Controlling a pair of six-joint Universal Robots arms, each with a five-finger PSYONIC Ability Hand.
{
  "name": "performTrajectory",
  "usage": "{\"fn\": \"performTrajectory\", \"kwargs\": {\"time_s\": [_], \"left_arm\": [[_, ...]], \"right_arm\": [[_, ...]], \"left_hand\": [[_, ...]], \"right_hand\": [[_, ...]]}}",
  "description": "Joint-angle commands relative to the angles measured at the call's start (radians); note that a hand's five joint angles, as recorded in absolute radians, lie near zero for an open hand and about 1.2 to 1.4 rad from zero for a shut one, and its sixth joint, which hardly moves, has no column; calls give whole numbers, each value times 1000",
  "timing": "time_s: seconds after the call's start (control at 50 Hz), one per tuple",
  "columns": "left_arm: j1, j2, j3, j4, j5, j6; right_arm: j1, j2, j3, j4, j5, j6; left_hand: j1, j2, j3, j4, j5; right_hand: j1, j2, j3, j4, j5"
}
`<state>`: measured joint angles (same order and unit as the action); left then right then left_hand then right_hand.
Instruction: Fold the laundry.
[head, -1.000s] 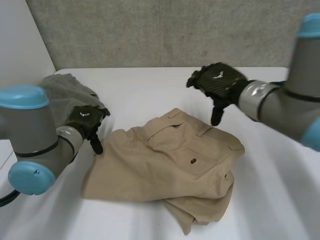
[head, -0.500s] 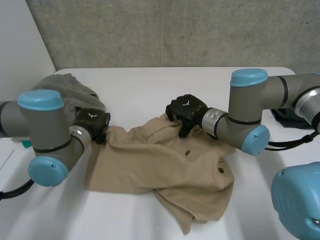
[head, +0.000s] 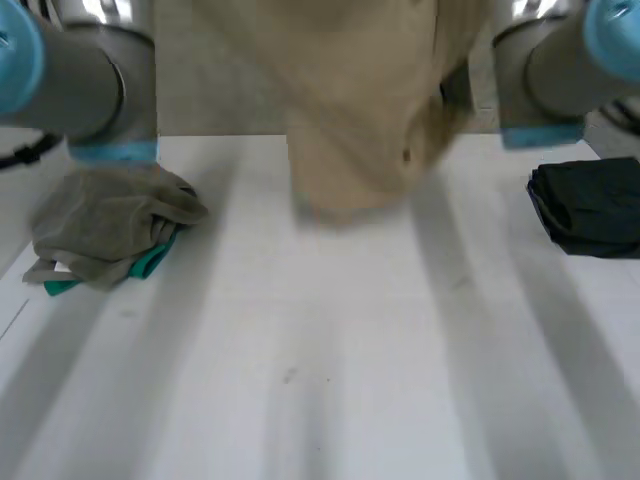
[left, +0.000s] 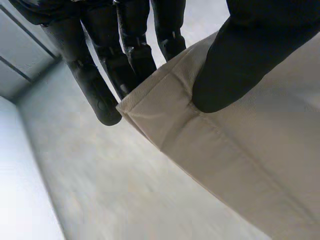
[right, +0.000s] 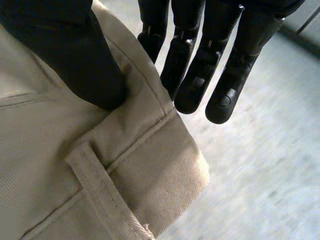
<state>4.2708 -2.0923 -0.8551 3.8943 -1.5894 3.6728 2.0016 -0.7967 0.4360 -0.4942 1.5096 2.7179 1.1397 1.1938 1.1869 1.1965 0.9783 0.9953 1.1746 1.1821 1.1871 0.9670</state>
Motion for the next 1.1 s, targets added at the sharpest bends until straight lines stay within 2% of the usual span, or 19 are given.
{"fn": "performTrajectory", "kwargs": {"time_s": [0.02, 0.22, 0.36, 0.46, 0.54, 0.66, 0.82, 0.88, 0.98, 1.08, 1.1], "left_arm": [[-42, 47, -51, 24, -14, -3], [-46, 115, -458, 25, -7, -3], [-69, 29, -643, -18, -11, 24], [-94, -54, -677, -151, -32, 92], [-124, -78, -697, -272, -84, 112], [-138, -39, -766, -401, -156, 108], [-157, 119, -903, -504, -164, 105], [-167, 152, -949, -558, -164, 102], [-219, 163, -983, -683, -164, 78], [-276, 178, -987, -858, -161, -8], [-282, 185, -987, -880, -161, -16]], "right_arm": [[-10, -111, 117, -6, -71, 2], [-37, -176, 551, 66, -199, -7], [-27, -144, 740, 129, -200, -59], [-23, -69, 796, 251, -197, -177], [-21, -64, 808, 356, -192, -249], [-32, -94, 829, 509, -190, -254], [-37, -214, 920, 748, -184, -267], [-37, -242, 954, 786, -180, -273], [-35, -341, 1064, 874, -180, -375], [-40, -417, 1171, 925, -164, -507], [-43, -427, 1188, 925, -158, -526]], "left_hand": [[257, 202, 209, 200, 243], [257, 202, 209, 200, 243], [257, 202, 209, 200, 243], [257, 202, 209, 200, 243], [257, 202, 209, 200, 243], [257, 202, 209, 200, 243], [257, 202, 209, 200, 243], [257, 202, 209, 200, 243], [257, 202, 209, 200, 243], [257, 202, 209, 200, 243], [202, 148, 155, 145, 189]], "right_hand": [[401, 222, 214, 209, 255], [401, 222, 214, 209, 255], [401, 222, 214, 209, 255], [401, 222, 214, 209, 255], [401, 222, 214, 209, 255], [401, 222, 214, 209, 255], [401, 222, 214, 209, 255], [401, 222, 214, 209, 255], [401, 222, 214, 209, 255], [401, 222, 214, 209, 255], [401, 222, 214, 209, 255]]}}
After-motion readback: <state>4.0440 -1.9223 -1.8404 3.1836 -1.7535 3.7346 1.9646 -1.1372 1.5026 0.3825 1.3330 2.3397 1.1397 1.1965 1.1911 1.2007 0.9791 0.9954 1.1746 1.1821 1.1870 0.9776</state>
